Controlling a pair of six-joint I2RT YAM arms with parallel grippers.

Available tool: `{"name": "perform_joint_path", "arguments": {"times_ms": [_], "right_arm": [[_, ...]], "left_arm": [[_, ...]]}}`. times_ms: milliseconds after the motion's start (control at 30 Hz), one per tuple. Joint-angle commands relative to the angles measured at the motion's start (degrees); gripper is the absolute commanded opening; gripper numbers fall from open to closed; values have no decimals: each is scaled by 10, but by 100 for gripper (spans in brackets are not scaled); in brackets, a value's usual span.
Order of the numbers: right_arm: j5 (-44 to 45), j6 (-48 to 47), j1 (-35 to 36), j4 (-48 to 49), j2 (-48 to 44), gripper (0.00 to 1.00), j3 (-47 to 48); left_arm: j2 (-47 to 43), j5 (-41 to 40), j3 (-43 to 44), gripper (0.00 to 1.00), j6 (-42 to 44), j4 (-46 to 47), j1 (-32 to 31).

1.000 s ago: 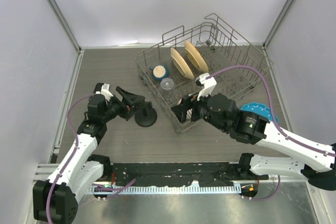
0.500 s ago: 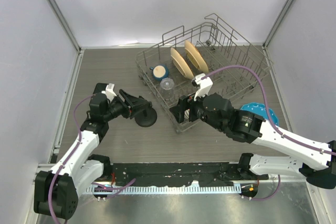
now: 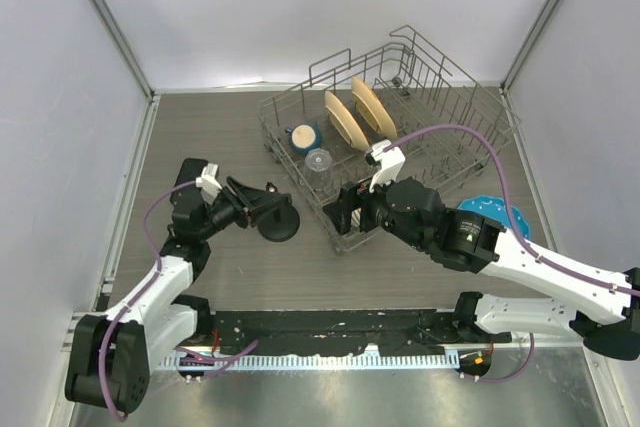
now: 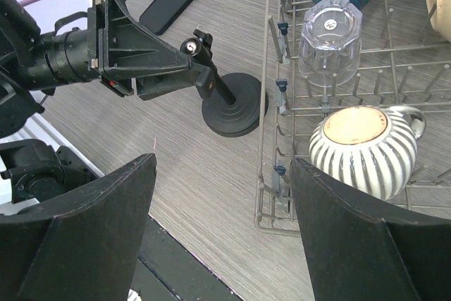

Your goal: Place the phone on the phone stand

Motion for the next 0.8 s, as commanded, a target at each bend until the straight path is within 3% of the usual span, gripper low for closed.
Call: {"name": "perform_joint_path", "arguments": {"times_ms": [0,167,333,367,433,467,533,567,767], "right_arm": [[4,-5,0,27,-6,82,8],[-1,-4,0,33,-1,82,7],[-4,-4,-1,37,2,82,6],[-3,-4,0,38,2,82,6],[-4,-6,0,38,2,82,4],[-4,-8,0,40,2,82,3],[-2,-13,0,43,0,82,1],[-1,-20,0,47,-1,82,-3],[-9,-51,0,56,20,82,16]], "left_arm": [[24,-20,-61,0,-23,153,2],[46,-39,-103,0,-50,301,3],[44,-43,-108,0,-47,313,2],[41,-41,-104,6,-43,284,3],[30,-41,-97,31,-31,246,2],[11,-44,-95,64,-30,193,3],[-15,-51,-77,92,-12,120,3],[-32,-53,-65,99,0,34,3],[-152,-90,56,100,137,-341,12]]}}
